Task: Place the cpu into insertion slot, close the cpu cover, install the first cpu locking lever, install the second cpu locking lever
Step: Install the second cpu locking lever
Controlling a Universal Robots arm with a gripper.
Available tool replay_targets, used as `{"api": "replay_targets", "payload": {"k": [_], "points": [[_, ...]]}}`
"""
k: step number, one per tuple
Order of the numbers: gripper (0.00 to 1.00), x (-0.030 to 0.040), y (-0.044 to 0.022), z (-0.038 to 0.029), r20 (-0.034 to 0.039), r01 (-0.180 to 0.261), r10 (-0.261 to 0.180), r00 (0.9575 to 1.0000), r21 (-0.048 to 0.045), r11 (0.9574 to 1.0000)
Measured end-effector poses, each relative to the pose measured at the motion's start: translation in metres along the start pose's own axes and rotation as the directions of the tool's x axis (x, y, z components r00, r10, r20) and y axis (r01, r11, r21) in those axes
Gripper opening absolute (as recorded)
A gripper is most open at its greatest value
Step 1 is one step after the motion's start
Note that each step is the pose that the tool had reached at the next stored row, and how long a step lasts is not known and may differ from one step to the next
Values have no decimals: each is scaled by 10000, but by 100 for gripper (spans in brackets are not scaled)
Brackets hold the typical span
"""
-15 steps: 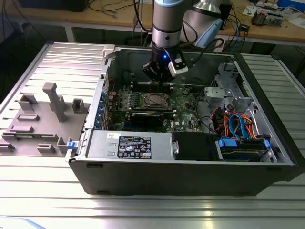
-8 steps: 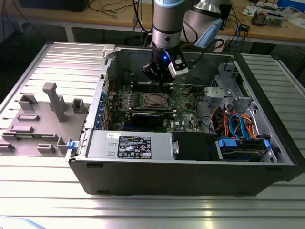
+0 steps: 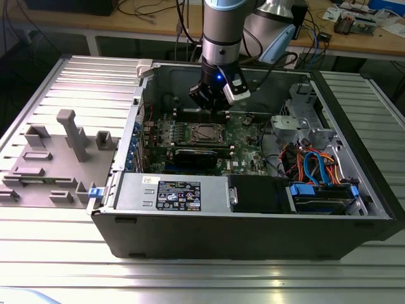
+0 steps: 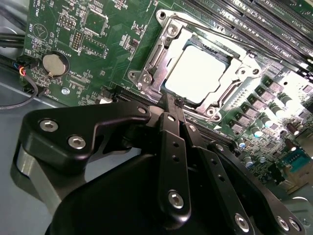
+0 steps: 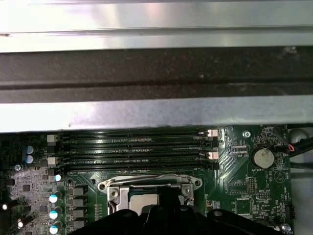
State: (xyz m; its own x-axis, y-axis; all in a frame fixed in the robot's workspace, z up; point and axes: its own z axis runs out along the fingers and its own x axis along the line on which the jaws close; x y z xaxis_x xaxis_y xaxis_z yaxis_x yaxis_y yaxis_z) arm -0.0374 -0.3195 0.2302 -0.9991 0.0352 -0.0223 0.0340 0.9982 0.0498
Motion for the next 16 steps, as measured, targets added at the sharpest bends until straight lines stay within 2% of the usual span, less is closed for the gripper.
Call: {"api": "replay_targets", "payload": {"k": [16], "points": [[11, -1, -3, -35, -1, 2, -2, 10000, 2, 10000]]}}
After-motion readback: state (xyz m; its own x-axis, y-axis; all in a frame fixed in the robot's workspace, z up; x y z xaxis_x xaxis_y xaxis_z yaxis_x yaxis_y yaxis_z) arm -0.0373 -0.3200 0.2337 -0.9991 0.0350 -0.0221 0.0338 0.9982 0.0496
